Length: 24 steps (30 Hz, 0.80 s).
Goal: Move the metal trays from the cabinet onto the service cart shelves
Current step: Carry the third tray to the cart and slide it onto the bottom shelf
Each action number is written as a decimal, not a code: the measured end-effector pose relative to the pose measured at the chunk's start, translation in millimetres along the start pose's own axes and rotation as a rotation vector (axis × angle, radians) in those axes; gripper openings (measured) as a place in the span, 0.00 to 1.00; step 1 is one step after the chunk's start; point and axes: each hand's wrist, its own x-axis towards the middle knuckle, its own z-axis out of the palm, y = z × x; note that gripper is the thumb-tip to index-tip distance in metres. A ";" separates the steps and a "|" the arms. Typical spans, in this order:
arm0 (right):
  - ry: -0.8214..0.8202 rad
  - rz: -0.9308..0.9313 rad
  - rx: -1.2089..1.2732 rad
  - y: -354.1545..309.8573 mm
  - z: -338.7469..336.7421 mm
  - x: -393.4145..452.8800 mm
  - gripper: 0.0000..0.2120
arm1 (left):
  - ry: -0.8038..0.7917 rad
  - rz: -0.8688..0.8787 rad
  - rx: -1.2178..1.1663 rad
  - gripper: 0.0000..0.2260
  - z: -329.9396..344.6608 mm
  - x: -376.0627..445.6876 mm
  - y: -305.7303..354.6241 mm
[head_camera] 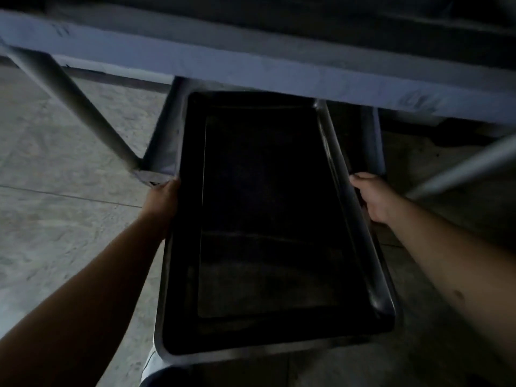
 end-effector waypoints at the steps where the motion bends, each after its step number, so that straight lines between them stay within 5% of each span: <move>1: -0.004 -0.002 0.007 -0.4 4.4 10.9 0.06 | -0.011 0.038 0.036 0.17 0.2 10.5 -0.2; 7: 0.041 0.009 0.010 -6.5 15.0 38.6 0.18 | -0.004 0.013 -0.043 0.17 1.5 51.1 10.8; 14: 0.088 -0.071 -0.135 -19.0 13.4 60.5 0.17 | -0.023 -0.054 -0.311 0.18 1.8 60.8 18.5; 19: 0.101 -0.105 -0.283 -4.9 3.9 37.2 0.22 | -0.297 -0.110 -0.625 0.21 -2.6 37.9 1.2; 24: 0.124 -0.233 -0.337 83.7 -15.1 -37.8 0.12 | -0.101 -0.052 -0.544 0.16 7.5 -5.0 -33.4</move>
